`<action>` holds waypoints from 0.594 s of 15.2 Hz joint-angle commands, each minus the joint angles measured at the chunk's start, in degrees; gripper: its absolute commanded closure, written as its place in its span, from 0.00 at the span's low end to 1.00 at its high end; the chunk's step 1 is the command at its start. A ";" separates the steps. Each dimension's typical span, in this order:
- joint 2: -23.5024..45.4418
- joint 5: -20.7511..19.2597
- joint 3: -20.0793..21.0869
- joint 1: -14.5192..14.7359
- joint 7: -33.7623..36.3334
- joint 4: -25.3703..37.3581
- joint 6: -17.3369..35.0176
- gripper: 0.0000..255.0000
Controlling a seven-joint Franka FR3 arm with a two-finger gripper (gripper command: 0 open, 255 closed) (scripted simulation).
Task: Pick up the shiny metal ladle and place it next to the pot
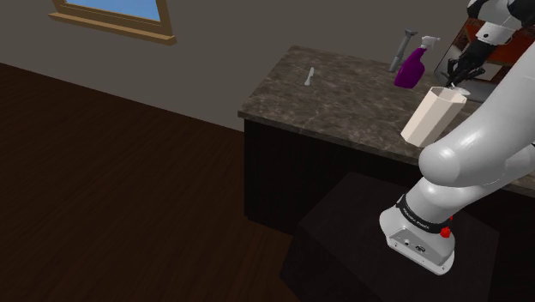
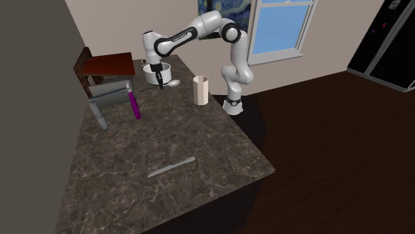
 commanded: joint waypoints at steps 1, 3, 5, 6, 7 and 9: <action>0.25 0.29 0.00 -0.06 -0.44 -1.48 1.64 1.00; 0.82 0.82 0.04 -0.15 -0.91 -2.51 3.03 1.00; 1.46 1.40 0.10 -0.26 -1.42 -3.49 4.41 1.00; 1.80 1.72 0.14 -0.32 -1.69 -3.96 5.09 1.00; 2.15 2.05 0.19 -0.38 -1.97 -4.41 5.76 1.00; 2.90 2.75 0.30 -0.53 -2.56 -5.28 7.09 1.00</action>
